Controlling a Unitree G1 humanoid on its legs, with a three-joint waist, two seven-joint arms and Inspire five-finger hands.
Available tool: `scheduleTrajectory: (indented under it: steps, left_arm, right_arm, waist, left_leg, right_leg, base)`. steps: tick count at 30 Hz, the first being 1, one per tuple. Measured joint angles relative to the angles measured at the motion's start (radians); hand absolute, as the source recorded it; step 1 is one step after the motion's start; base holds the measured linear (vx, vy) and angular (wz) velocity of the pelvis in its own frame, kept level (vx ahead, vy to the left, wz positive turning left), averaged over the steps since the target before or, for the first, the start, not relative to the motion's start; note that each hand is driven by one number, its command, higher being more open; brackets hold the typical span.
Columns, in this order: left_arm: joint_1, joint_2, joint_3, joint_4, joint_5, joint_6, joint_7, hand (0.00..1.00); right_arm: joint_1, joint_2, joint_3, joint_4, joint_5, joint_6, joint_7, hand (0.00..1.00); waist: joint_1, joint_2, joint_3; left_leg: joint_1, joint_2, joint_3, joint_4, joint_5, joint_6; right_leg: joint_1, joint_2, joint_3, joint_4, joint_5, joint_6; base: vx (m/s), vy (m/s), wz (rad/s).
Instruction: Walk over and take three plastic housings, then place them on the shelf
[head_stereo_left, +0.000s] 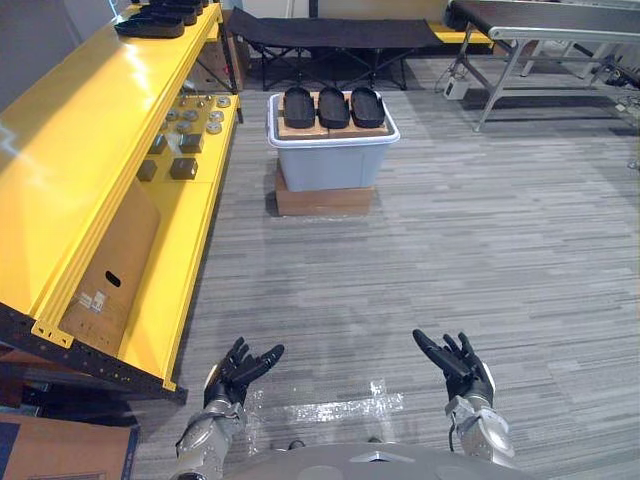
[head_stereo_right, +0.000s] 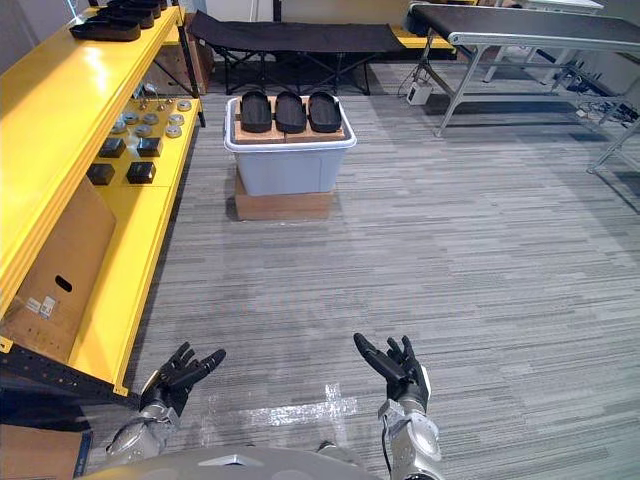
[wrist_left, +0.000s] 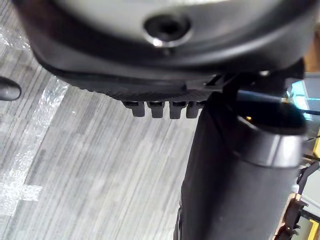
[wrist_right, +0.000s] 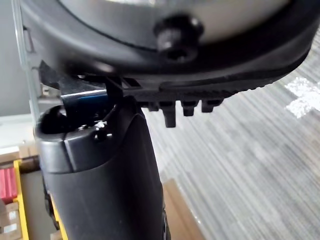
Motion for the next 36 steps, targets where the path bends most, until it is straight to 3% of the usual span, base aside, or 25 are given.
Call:
scheduleTrajectory:
  steps: [7,8,9,10,12,14,16,18,21,22,24,26,27,28,29,30,31,32,33,34,36]
  left_arm:
    - [0.040,-0.009,-0.031,-0.001,0.002,-0.023,0.026,1.00]
    - [0.039,-0.010,-0.031,-0.004,0.002,-0.024,0.030,1.00]
    - [0.030,-0.013,-0.032,-0.010,0.001,-0.025,0.035,1.00]
    - [0.030,-0.012,-0.031,-0.017,0.001,-0.025,0.037,1.00]
    - [0.042,-0.004,-0.029,-0.034,-0.004,-0.026,0.041,1.00]
    - [0.043,-0.002,-0.029,-0.047,-0.009,-0.022,0.049,1.00]
    - [0.042,0.000,-0.030,-0.077,-0.017,-0.018,0.047,1.00]
    - [0.038,-0.001,-0.030,-0.104,-0.017,-0.021,0.035,1.00]
    - [0.037,-0.005,-0.036,-0.104,-0.036,-0.021,0.035,1.00]
    - [0.036,-0.005,-0.040,-0.104,-0.040,-0.021,0.035,1.00]
    - [0.036,-0.006,-0.040,-0.109,-0.042,-0.021,0.035,1.00]
    - [0.060,-0.025,-0.038,-0.117,-0.052,-0.021,0.037,1.00]
    - [0.063,-0.026,-0.034,-0.124,-0.059,-0.021,0.037,1.00]
    - [0.066,-0.049,-0.032,-0.129,-0.059,-0.021,0.036,1.00]
    - [0.073,-0.070,-0.031,-0.129,-0.059,-0.018,0.037,1.00]
    - [0.075,-0.077,-0.035,-0.128,-0.059,-0.009,0.030,1.00]
    - [0.072,-0.077,-0.037,-0.128,-0.059,-0.004,0.022,1.00]
    - [0.065,-0.078,-0.039,-0.128,-0.059,-0.001,0.005,1.00]
    - [0.047,-0.078,-0.041,-0.128,-0.058,-0.002,-0.013,1.00]
    - [0.039,-0.079,-0.041,-0.129,-0.058,-0.002,-0.016,1.00]
    - [0.026,-0.080,-0.041,-0.129,-0.058,-0.006,-0.024,1.00]
  right_arm:
    - [0.007,0.001,0.056,0.003,0.000,-0.001,0.015,1.00]
    - [0.007,0.001,0.059,0.002,0.001,-0.001,0.013,1.00]
    - [0.008,0.002,0.065,0.000,0.010,-0.001,0.011,1.00]
    - [0.010,0.005,0.066,0.000,0.011,-0.001,0.011,1.00]
    - [0.025,0.020,0.081,0.004,0.012,-0.001,0.010,1.00]
    - [0.042,0.025,0.091,0.006,0.014,-0.001,0.012,1.00]
    - [0.060,0.025,0.091,0.006,0.017,-0.001,0.017,1.00]
    - [0.073,0.025,0.089,0.006,0.018,-0.001,0.028,1.00]
    - [0.090,0.025,0.084,0.005,0.015,-0.001,0.047,1.00]
    - [0.095,0.025,0.084,0.004,0.015,-0.001,0.049,1.00]
    - [0.098,0.025,0.082,0.003,0.016,0.001,0.049,1.00]
    - [0.097,0.018,0.086,-0.012,0.032,0.001,0.052,1.00]
    - [0.095,0.019,0.087,-0.022,0.049,0.001,0.052,1.00]
    - [0.095,0.011,0.086,-0.044,0.056,0.000,0.052,1.00]
    - [0.090,0.001,0.086,-0.051,0.056,0.000,0.053,1.00]
    - [0.088,-0.004,0.084,-0.050,0.056,0.000,0.051,1.00]
    - [0.085,-0.005,0.082,-0.049,0.056,-0.001,0.051,1.00]
    - [0.065,-0.011,0.078,-0.050,0.056,-0.006,0.050,1.00]
    - [0.037,-0.013,0.062,-0.051,0.056,-0.008,0.046,1.00]
    - [0.021,-0.013,0.061,-0.051,0.056,-0.008,0.041,1.00]
    - [-0.004,-0.024,0.062,-0.053,0.056,-0.010,0.018,1.00]
  waist:
    - [0.002,0.001,0.002]
    - [0.002,0.003,0.009]
    - [0.003,0.006,0.038]
    - [0.004,0.002,0.049]
    - [0.010,-0.017,0.082]
    - [0.002,-0.027,0.091]
    - [-0.004,-0.021,0.095]
    - [-0.004,-0.018,0.097]
    - [-0.003,-0.020,0.096]
    - [-0.003,-0.020,0.095]
    - [-0.005,-0.010,0.083]
    - [0.006,0.024,0.045]
    - [0.000,0.037,0.041]
    - [0.003,0.056,0.049]
    - [0.007,0.069,0.058]
    - [0.009,0.073,0.063]
    - [0.009,0.073,0.063]
    - [0.015,0.057,0.071]
    - [0.029,0.051,0.079]
    - [0.032,0.051,0.082]
    - [0.034,0.057,0.105]
  left_leg:
    - [0.015,0.003,0.019,0.001,-0.016,-0.014]
    - [0.013,0.005,0.017,0.006,-0.024,-0.002]
    - [0.001,0.014,0.014,0.049,-0.043,0.029]
    - [-0.004,0.017,0.015,0.071,-0.055,0.035]
    - [0.002,0.008,0.013,0.122,-0.090,0.066]
    - [0.003,0.010,-0.003,0.153,-0.108,0.072]
    - [0.000,0.020,-0.025,0.173,-0.122,0.070]
    - [0.001,0.027,-0.040,0.194,-0.143,0.051]
    - [0.023,0.026,-0.066,0.258,-0.220,0.023]
    - [0.030,0.029,-0.074,0.272,-0.241,0.022]
    - [0.040,0.056,-0.094,0.320,-0.305,-0.003]
    - [0.043,0.125,-0.091,0.420,-0.367,-0.105]
    - [-0.039,0.151,-0.093,0.611,-0.368,-0.117]
    - [-0.145,0.205,-0.089,0.872,-0.296,-0.132]
    - [-0.208,0.249,-0.082,1.017,-0.263,-0.134]
    - [-0.244,0.264,-0.068,1.067,-0.277,-0.132]
    - [-0.257,0.256,-0.058,1.050,-0.283,-0.127]
    - [-0.282,0.232,-0.034,0.955,-0.296,-0.126]
    - [-0.313,0.177,-0.026,0.768,-0.295,-0.120]
    - [-0.332,0.160,-0.032,0.691,-0.287,-0.117]
    - [-0.384,0.105,-0.082,0.472,-0.186,-0.114]
  right_leg:
    - [-0.027,-0.005,0.031,0.072,-0.013,-0.005]
    - [-0.072,-0.016,0.033,0.169,-0.038,0.006]
    - [-0.155,-0.037,0.034,0.360,-0.053,0.011]
    - [-0.194,-0.050,0.036,0.448,-0.052,0.009]
    - [-0.315,-0.098,0.040,0.697,-0.051,-0.013]
    - [-0.349,-0.089,0.053,0.703,-0.090,-0.018]
    - [-0.351,-0.058,0.056,0.576,-0.092,-0.014]
    - [-0.351,-0.020,0.061,0.352,-0.063,0.019]
    - [-0.346,-0.007,0.102,0.277,-0.048,0.021]
    - [-0.342,-0.005,0.115,0.291,-0.058,0.004]
    - [-0.327,0.006,0.101,0.364,-0.103,-0.066]
    - [-0.274,0.062,0.072,0.362,-0.109,-0.080]
    - [-0.266,0.079,0.068,0.366,-0.101,-0.093]
    - [-0.217,0.107,0.066,0.346,-0.090,-0.125]
    - [-0.168,0.130,0.058,0.323,-0.093,-0.141]
    - [-0.095,0.140,0.061,0.287,-0.105,-0.160]
    - [-0.062,0.141,0.068,0.266,-0.106,-0.162]
    - [-0.014,0.134,0.095,0.227,-0.108,-0.165]
    - [0.017,0.118,0.137,0.199,-0.112,-0.171]
    - [0.019,0.113,0.149,0.197,-0.114,-0.173]
    - [0.039,0.106,0.184,0.196,-0.121,-0.179]
  base:
    - [-0.03,0.000,-0.11]
    - [-0.10,0.052,0.02]
    - [-0.11,0.063,0.04]
    - [-0.10,0.087,0.01]
    - [-0.04,0.064,0.01]
    - [0.07,0.050,0.23]
    - [0.15,0.029,0.31]
    - [0.20,-0.030,0.22]
    - [0.26,-0.113,0.24]
    - [0.34,-0.197,0.38]
    - [0.40,-0.231,0.39]
    - [0.55,-0.272,0.22]
    - [0.52,-0.252,0.19]
    - [0.40,-0.208,0.16]
    - [0.67,-0.262,-0.03]
    - [0.59,-0.190,-0.10]
    - [0.67,-0.200,-0.26]
    - [0.51,-0.115,-0.57]
    - [0.47,-0.073,-0.69]
    - [0.49,0.034,-0.77]
    - [0.36,0.088,-0.54]
